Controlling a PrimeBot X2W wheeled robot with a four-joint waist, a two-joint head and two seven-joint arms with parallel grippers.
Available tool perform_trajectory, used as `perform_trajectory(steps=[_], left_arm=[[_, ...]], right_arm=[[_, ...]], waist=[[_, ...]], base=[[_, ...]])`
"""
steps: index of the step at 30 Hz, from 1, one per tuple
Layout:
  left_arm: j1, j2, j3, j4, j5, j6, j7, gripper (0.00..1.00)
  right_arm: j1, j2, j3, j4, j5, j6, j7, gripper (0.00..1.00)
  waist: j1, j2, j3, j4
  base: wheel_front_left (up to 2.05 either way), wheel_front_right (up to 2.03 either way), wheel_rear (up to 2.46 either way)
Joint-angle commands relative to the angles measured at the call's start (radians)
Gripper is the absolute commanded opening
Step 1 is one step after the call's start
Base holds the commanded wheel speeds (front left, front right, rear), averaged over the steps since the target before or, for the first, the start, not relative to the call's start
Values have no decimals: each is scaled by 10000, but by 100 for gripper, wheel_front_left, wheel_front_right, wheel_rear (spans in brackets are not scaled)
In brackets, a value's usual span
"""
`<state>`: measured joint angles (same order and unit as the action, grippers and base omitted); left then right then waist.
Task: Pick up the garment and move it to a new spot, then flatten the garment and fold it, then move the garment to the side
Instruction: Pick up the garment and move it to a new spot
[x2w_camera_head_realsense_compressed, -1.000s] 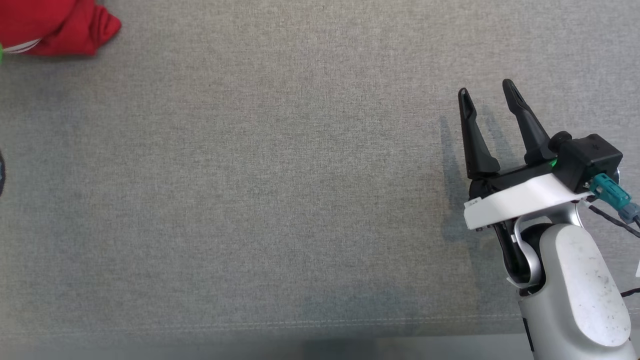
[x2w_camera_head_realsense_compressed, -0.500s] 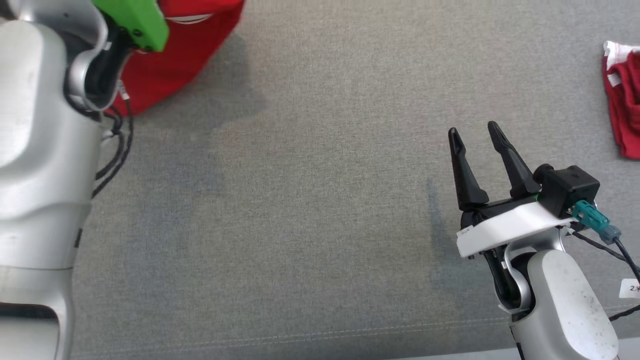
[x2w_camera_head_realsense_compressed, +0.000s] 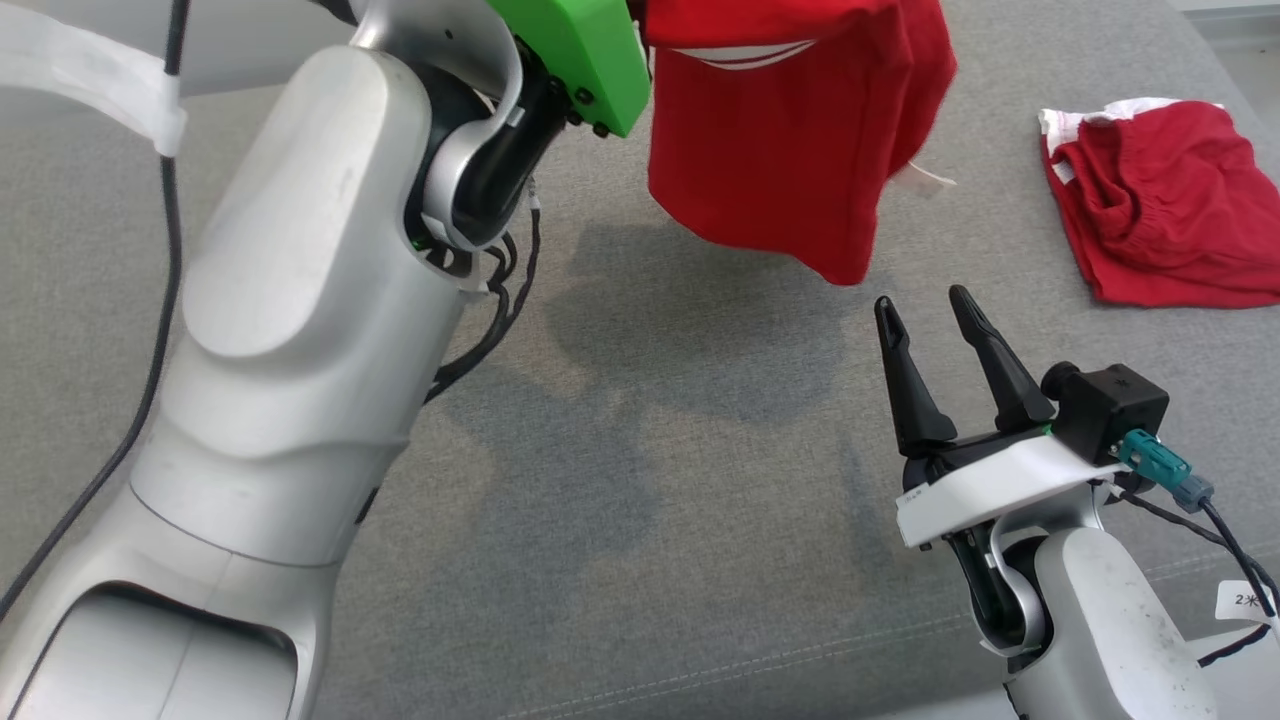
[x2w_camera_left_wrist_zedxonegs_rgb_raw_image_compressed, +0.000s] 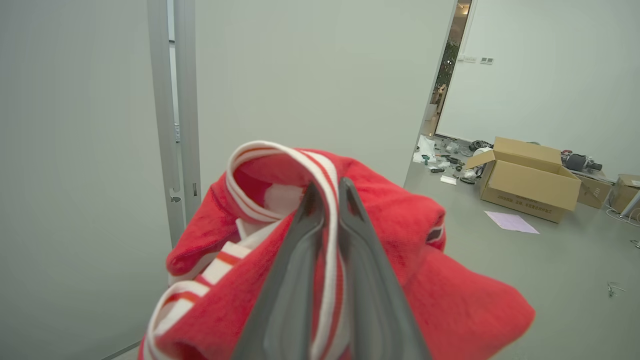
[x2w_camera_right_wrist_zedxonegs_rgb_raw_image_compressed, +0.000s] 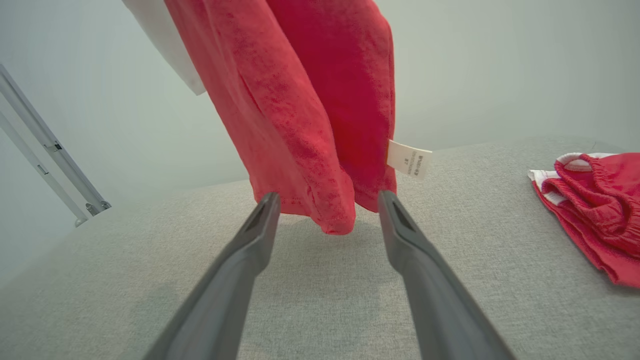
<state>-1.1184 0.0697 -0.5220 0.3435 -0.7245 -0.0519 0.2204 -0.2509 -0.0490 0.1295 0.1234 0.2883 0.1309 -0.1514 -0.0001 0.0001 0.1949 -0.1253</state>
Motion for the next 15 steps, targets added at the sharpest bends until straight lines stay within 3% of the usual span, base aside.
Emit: perform_trajectory(steps=[1, 9, 15], left_arm=[[415, -72, -143, 71, -200, 176, -149, 0], [1774, -102, -650, 1460, -542, 410, -824, 0], [2052, 671, -276, 3304, -498, 323, -1442, 0]], right_arm=[[90, -30, 35, 44, 81, -3, -95, 100], [-191, -30, 273, 181, 304, -3, -278, 100], [-446, -33, 394, 308, 380, -3, -417, 100]], waist=[[1, -1, -128, -302], [1, -1, 195, -561], [1, -1, 558, -700]], base=[[0, 0, 0], [0, 0, 0], [0, 0, 0]])
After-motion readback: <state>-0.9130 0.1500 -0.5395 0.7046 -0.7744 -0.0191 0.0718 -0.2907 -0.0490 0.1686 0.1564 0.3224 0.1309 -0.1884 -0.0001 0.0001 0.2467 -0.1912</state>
